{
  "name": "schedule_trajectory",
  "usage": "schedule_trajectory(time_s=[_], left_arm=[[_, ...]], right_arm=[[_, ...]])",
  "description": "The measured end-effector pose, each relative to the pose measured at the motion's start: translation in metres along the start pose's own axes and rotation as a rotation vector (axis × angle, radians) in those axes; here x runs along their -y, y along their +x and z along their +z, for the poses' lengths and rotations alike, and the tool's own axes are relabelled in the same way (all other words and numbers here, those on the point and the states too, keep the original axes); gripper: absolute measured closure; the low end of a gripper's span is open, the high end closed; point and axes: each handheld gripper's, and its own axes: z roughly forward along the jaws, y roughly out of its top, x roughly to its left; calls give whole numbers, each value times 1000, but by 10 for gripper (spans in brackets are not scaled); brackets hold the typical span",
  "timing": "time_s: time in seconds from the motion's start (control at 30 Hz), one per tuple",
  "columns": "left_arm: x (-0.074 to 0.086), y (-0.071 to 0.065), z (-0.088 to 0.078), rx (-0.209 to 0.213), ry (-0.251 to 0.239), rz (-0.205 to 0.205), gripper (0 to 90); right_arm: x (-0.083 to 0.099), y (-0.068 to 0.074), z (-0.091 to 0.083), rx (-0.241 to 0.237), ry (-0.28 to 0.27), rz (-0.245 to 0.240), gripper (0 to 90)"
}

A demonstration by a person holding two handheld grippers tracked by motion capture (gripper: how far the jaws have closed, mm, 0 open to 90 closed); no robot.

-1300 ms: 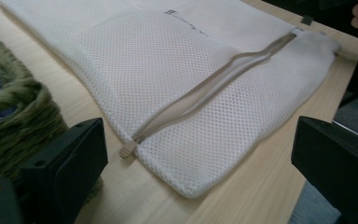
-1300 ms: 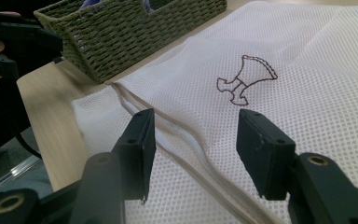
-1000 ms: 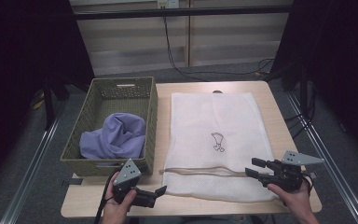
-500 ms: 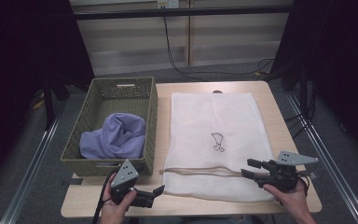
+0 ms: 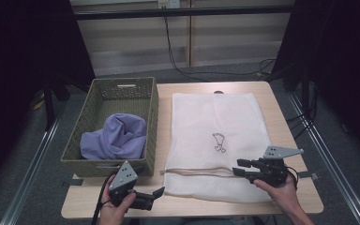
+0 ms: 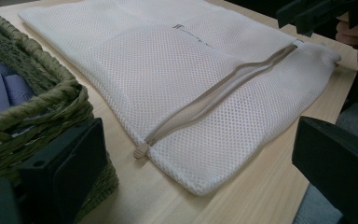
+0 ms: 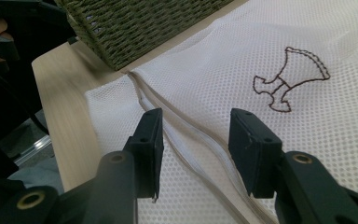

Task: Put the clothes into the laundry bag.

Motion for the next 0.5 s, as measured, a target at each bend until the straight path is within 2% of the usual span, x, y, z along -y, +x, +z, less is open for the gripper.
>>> schedule_trajectory(time_s=[0.23,0.5], left_arm=[[0,0,-1,-1,-2,-5,31],[-1,-1,0,8,5,14,31]], right_arm=[[-11,-2,14,-45,32,-2,580],[-28,-5,31,-73,81,-33,610]])
